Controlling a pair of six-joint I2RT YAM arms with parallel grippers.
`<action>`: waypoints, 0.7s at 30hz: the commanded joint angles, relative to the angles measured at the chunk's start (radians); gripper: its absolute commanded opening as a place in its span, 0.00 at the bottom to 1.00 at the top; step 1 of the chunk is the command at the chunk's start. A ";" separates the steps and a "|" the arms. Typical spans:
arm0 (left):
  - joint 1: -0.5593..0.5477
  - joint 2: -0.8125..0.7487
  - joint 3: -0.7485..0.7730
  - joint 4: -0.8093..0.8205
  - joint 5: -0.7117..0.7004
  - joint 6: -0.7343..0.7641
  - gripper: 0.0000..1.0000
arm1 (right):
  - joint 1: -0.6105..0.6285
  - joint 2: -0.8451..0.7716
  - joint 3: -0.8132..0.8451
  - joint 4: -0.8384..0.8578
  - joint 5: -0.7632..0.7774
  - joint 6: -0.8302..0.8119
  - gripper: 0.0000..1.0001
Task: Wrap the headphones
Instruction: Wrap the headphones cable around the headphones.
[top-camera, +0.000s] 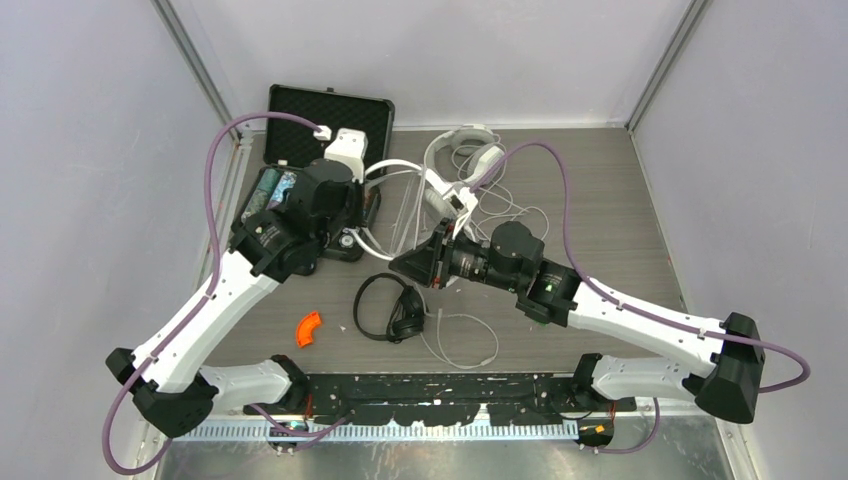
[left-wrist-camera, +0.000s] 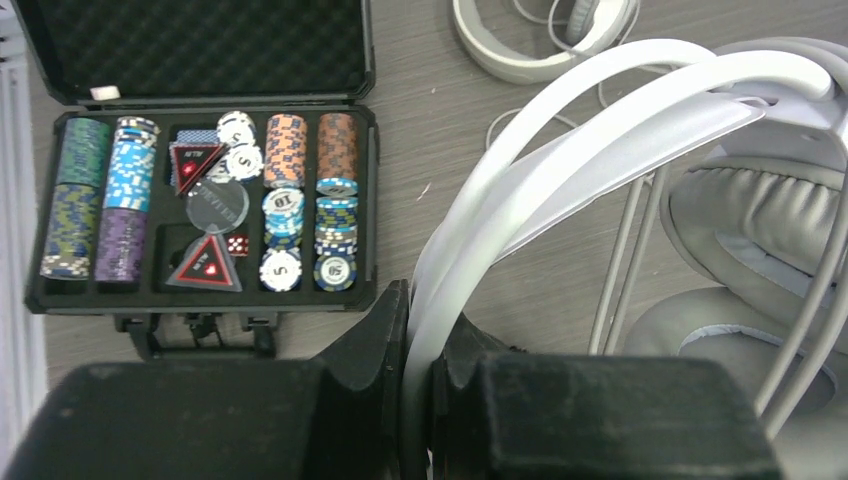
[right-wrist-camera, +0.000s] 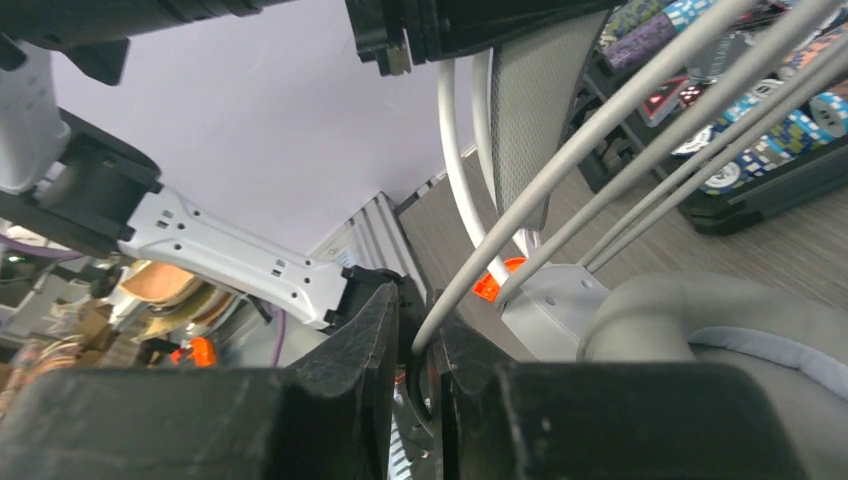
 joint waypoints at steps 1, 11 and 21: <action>0.003 -0.044 0.048 0.151 -0.016 -0.162 0.00 | 0.042 -0.038 0.038 -0.026 0.134 -0.123 0.22; 0.002 -0.045 0.069 0.173 -0.022 -0.258 0.00 | 0.138 -0.045 0.051 -0.101 0.322 -0.258 0.22; 0.003 -0.026 0.117 0.180 -0.018 -0.315 0.00 | 0.207 -0.043 0.028 -0.136 0.478 -0.365 0.22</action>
